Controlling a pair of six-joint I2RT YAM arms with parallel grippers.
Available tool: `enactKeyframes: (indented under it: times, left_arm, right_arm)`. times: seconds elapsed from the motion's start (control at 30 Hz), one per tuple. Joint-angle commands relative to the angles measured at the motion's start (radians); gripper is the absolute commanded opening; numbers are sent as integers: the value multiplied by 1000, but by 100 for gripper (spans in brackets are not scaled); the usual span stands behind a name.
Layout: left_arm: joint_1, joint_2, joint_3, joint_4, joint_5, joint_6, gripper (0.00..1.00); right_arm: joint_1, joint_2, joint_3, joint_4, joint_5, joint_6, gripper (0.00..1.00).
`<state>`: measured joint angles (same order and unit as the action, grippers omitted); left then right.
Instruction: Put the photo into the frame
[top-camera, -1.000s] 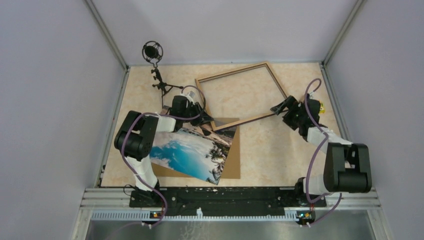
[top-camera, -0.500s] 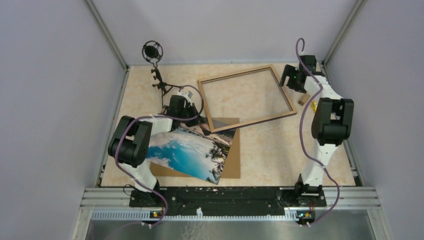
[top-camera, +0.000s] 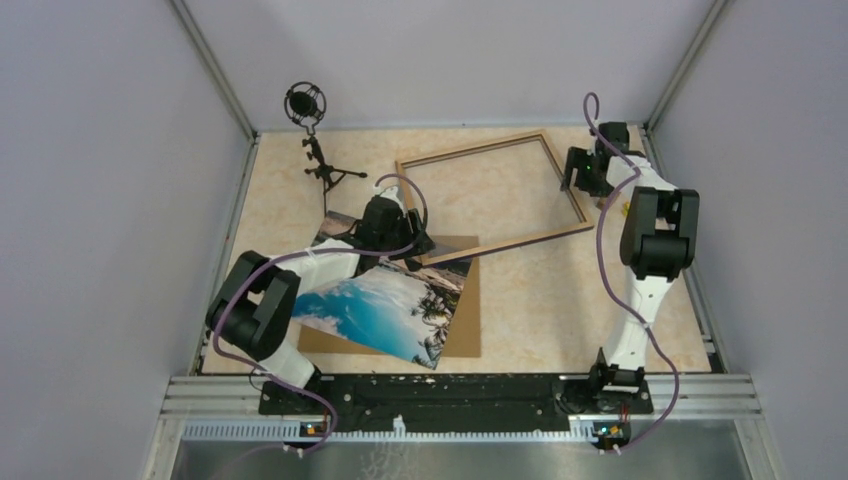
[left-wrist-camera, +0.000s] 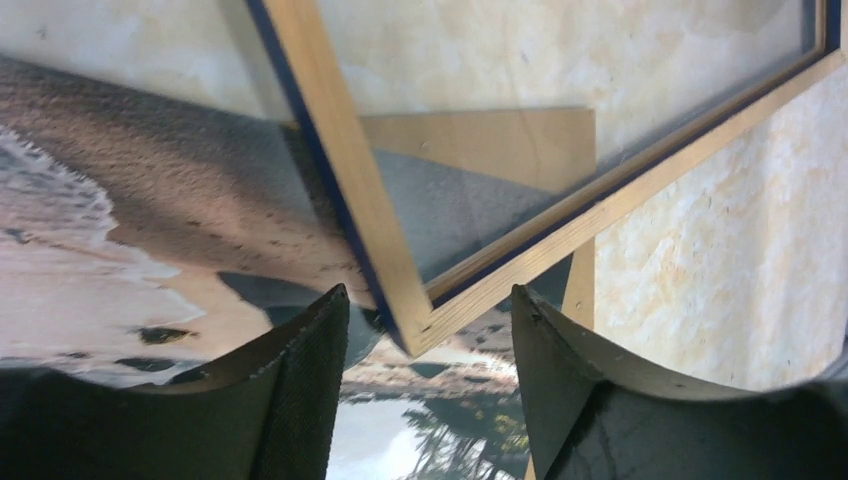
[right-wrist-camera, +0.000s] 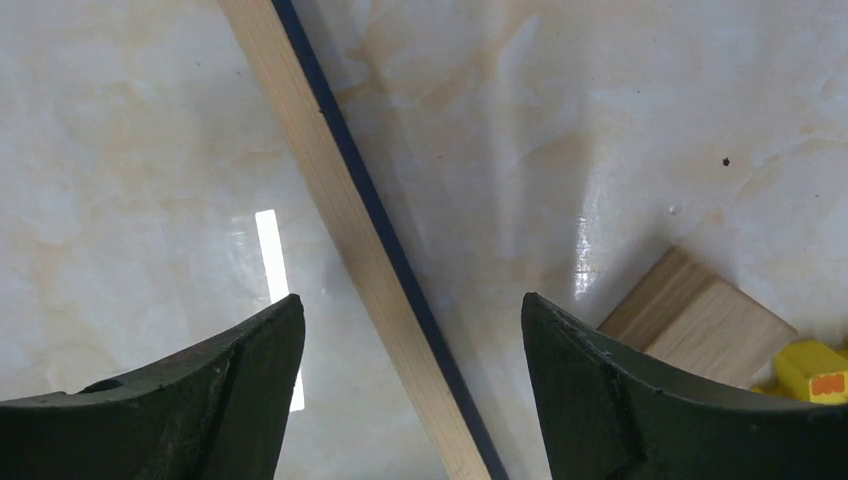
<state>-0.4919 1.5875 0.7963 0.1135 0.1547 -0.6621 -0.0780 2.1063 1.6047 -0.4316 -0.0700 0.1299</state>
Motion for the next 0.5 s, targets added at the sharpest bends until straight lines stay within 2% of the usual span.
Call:
enactKeyframes:
  times: [0.0,0.07,0.33,0.47]
  left_arm:
    - [-28,78,136,-102,-191,-68,61]
    - [-30,111,173,-161,-218,-97,60]
    - [-33,149,170,-131,-227,-104,68]
    - [-23,203,223,-129,-181,-71,65]
  right_arm:
    - [-14,38,28,46,-50,-25,74]
    - [-15,54,37,42,-76,-22,67]
    - [-16,71,22,32,-113,-3,46]
    - [-16,58,-17,24,-125,7,37]
